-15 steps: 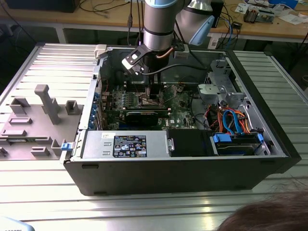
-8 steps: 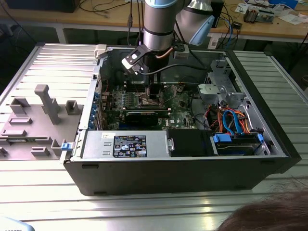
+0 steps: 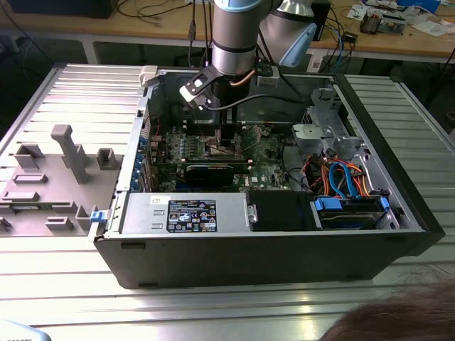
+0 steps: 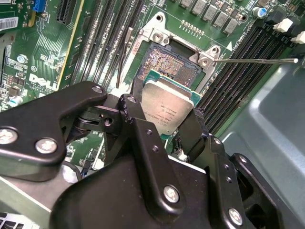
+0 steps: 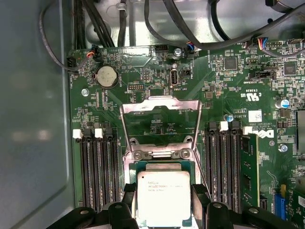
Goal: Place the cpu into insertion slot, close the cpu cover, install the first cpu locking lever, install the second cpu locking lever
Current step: 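Install the second cpu locking lever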
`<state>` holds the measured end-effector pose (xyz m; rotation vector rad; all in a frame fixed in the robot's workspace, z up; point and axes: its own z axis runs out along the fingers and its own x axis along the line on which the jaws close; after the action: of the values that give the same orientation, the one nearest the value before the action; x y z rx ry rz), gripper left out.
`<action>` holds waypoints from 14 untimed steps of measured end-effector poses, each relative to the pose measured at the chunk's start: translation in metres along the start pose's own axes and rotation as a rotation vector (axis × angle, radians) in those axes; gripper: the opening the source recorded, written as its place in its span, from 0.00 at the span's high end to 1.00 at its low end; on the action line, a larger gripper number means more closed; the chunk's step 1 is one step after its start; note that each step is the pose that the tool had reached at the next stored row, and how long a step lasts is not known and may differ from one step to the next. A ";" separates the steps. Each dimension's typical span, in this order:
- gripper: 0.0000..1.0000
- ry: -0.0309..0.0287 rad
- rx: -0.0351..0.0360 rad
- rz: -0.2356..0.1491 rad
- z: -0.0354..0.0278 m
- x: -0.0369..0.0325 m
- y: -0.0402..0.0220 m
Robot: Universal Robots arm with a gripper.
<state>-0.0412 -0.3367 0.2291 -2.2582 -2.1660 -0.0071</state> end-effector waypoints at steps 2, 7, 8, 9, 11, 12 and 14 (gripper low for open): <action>0.45 -0.0002 -0.0001 0.004 0.0000 0.0000 0.0000; 0.45 -0.0005 -0.0002 0.012 0.0002 0.0000 0.0000; 0.45 -0.0006 -0.0002 0.015 0.0002 0.0000 0.0000; 0.45 -0.0006 -0.0002 0.017 0.0003 0.0000 0.0000; 0.45 -0.0007 -0.0003 0.021 0.0003 0.0000 0.0000; 0.45 -0.0008 -0.0003 0.023 0.0003 0.0000 0.0000; 0.45 -0.0011 -0.0004 0.027 0.0004 0.0000 0.0000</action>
<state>-0.0412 -0.3366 0.2287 -2.2881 -2.1358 -0.0061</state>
